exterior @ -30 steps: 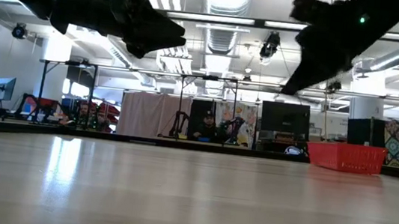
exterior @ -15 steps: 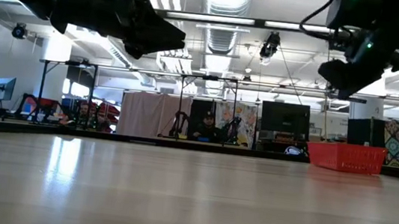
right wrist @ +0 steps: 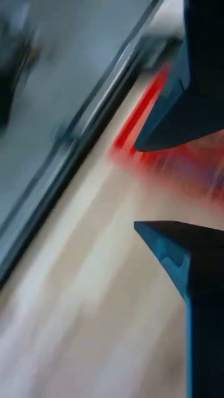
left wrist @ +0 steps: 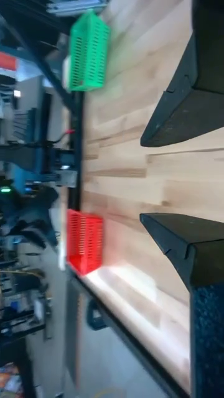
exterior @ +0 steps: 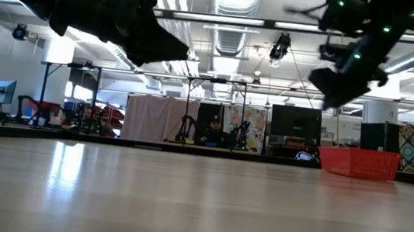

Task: Sort crayons
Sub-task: Put the blue crayon into the yellow bin

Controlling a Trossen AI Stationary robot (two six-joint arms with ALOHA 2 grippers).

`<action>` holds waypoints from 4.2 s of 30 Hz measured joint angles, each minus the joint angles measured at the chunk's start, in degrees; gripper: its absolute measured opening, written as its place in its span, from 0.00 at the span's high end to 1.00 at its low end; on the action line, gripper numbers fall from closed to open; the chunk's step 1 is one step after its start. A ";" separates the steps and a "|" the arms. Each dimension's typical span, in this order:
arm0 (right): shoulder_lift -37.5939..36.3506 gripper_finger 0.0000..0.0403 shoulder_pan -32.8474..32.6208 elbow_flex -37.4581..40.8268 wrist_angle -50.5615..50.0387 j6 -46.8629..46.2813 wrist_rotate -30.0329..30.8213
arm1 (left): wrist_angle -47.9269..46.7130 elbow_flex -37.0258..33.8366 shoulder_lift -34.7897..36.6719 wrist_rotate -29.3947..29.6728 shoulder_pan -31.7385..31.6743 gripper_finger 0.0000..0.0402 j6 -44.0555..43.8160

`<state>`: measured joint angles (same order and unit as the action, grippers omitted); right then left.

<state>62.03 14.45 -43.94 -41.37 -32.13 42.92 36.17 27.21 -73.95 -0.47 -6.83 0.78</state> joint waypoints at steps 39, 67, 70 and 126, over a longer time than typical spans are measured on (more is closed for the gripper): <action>27.40 0.65 0.21 -12.71 45.60 20.95 -42.74 | -34.22 13.13 -8.11 18.55 -25.27 0.43 -16.58; 1.10 0.65 1.08 7.07 49.35 21.53 -34.80 | -46.62 38.13 -39.46 21.18 -35.58 0.01 -31.77; 1.18 0.66 1.08 6.74 49.25 21.52 -34.84 | -46.23 38.20 -39.50 21.55 -35.87 0.01 -32.48; 1.85 0.71 1.08 6.10 48.96 22.11 -35.43 | -67.52 52.50 -37.35 2.94 -26.11 0.13 17.66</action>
<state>63.88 15.53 -37.85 7.60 -10.02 7.49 -31.35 79.70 -111.31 2.47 -32.94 18.43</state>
